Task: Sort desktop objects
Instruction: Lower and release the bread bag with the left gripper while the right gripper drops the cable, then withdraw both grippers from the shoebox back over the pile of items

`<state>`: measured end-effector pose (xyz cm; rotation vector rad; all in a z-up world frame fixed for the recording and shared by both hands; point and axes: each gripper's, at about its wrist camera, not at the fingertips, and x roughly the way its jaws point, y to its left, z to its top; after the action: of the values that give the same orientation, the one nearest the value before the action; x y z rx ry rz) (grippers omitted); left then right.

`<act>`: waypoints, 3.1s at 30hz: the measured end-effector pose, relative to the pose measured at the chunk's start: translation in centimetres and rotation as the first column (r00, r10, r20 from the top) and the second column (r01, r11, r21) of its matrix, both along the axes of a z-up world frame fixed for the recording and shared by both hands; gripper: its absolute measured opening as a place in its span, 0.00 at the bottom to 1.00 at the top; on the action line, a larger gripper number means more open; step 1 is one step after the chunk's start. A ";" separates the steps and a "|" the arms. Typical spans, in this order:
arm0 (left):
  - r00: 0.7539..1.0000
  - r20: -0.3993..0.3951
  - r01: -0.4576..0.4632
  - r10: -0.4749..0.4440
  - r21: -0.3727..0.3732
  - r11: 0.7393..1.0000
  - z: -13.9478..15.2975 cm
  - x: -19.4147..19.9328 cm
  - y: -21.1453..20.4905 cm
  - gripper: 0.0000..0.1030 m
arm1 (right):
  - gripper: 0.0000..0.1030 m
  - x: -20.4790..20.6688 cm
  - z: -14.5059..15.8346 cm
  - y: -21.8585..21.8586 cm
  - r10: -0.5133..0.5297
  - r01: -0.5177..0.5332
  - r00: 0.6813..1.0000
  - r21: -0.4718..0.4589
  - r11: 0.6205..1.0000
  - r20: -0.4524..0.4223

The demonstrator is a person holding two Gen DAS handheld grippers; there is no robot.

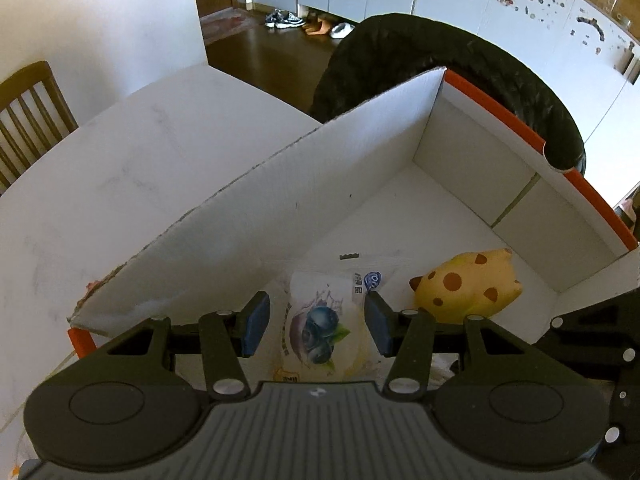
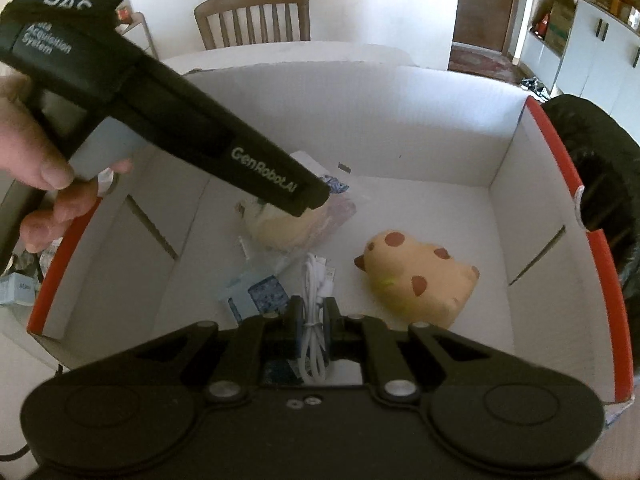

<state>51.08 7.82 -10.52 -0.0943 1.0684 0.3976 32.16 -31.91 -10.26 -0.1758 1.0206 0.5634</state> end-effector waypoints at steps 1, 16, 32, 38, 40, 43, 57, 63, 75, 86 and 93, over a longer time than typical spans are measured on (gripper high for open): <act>1.000 -0.003 -0.003 0.003 -0.005 1.000 0.0 0.0 0.0 0.50 | 0.12 0.1 0.0 0.0 -0.001 0.001 1.000 -0.001 1.000 -0.005; 0.999 0.040 0.003 -0.002 -0.035 0.999 0.6 -1.3 -0.9 0.50 | 0.29 -0.6 1.9 -1.7 -0.045 0.044 0.999 0.051 0.998 0.006; 0.989 0.150 0.016 -0.012 -0.027 1.000 4.5 -5.4 -3.2 0.50 | 0.34 -2.3 5.4 -2.2 -0.075 0.070 0.996 0.089 0.994 0.051; 0.980 0.197 0.030 -0.027 -0.009 1.000 5.5 -7.6 -4.6 0.50 | 0.46 -3.7 6.5 -1.8 -0.068 0.060 0.993 0.086 0.995 0.095; 0.976 0.212 0.045 -0.045 0.003 0.999 5.8 -8.1 -5.2 0.50 | 0.51 -3.9 6.6 -1.7 -0.078 0.068 0.993 0.106 0.992 0.092; 0.971 0.234 0.052 -0.056 0.022 0.998 6.4 -8.8 -5.8 0.50 | 0.54 -4.4 6.9 -1.6 -0.090 0.078 0.991 0.120 0.990 0.098; 0.947 0.315 0.057 -0.056 0.005 0.998 8.0 -13.4 -6.2 0.50 | 0.74 -7.5 7.4 -0.2 -0.135 0.116 0.983 0.152 0.981 0.125; 0.940 0.337 0.049 -0.040 -0.020 0.999 8.2 -15.6 -5.5 0.60 | 0.84 -9.2 7.5 0.7 -0.156 0.130 0.977 0.173 0.976 0.145; 0.931 0.360 0.076 -0.062 -0.024 0.997 8.6 -20.5 -4.8 0.80 | 0.93 -12.5 8.1 4.5 -0.153 0.118 0.971 0.190 0.975 0.183; 0.916 0.398 0.055 -0.046 -0.011 0.998 9.2 -26.1 -2.8 0.98 | 0.98 -16.4 7.8 10.3 -0.103 0.060 0.976 0.221 0.973 0.189; 0.918 0.396 0.035 -0.032 0.000 0.999 9.3 -29.4 -1.1 0.98 | 0.98 -17.8 7.3 13.4 -0.099 0.057 0.977 0.217 0.975 0.190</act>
<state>21.67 6.74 -1.26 -0.1562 0.6686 0.3260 14.32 -18.53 -2.93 -0.0040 0.7633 0.5660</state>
